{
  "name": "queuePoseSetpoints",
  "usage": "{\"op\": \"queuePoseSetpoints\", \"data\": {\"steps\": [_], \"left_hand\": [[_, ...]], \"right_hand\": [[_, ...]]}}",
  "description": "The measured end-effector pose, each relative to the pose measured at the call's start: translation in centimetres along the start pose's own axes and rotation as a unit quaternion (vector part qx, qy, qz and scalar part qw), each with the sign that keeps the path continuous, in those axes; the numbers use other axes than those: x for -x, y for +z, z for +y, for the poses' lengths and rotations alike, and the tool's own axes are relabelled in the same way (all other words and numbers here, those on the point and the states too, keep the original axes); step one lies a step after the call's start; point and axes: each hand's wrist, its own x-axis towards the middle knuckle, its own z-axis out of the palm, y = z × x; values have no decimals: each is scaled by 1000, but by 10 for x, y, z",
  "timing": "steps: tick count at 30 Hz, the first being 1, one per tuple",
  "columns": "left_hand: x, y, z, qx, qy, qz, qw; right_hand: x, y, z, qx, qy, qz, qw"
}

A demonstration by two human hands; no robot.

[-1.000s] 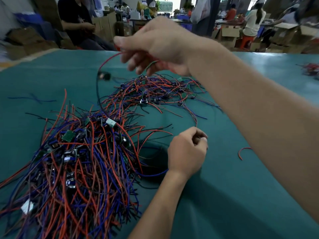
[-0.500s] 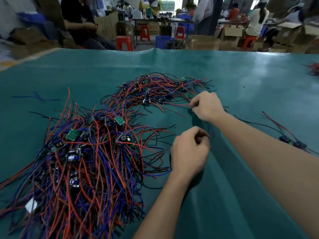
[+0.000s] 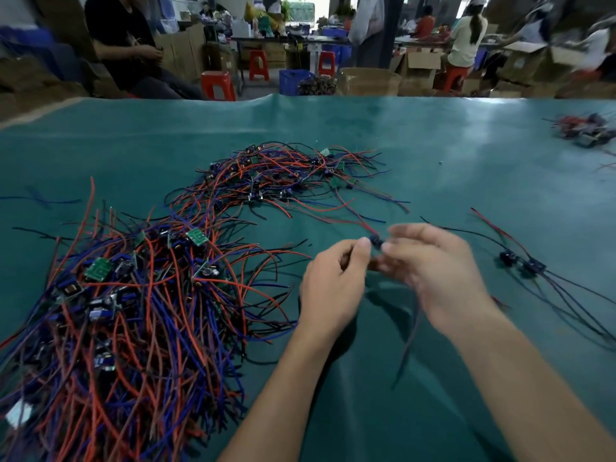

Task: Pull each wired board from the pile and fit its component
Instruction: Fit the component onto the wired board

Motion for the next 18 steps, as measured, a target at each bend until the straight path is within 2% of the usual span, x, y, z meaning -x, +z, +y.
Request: {"op": "queuePoseSetpoints", "data": {"steps": [3,5,8,11,14,18], "left_hand": [[-1,1,-4,-16,-1,-14,1000],[-1,1,-5,-21,-6,-27,999],[0,0,-3,-14,-2,-44,999],[2,-2,-3,-10,3,-80,997],[5,-3,0,-9,6,-86,996],[7,-4,3,30,-11,-97,995]], "right_hand": [[8,2,17,166,-50,-12,985],[4,-2,15,220,-80,-8,972],[-3,-13,11,223,-95,7,970],[-4,-14,13,154,-47,-66,985],[-4,-16,12,114,-8,-81,990],[-6,-21,9,93,-57,-51,993]]}}
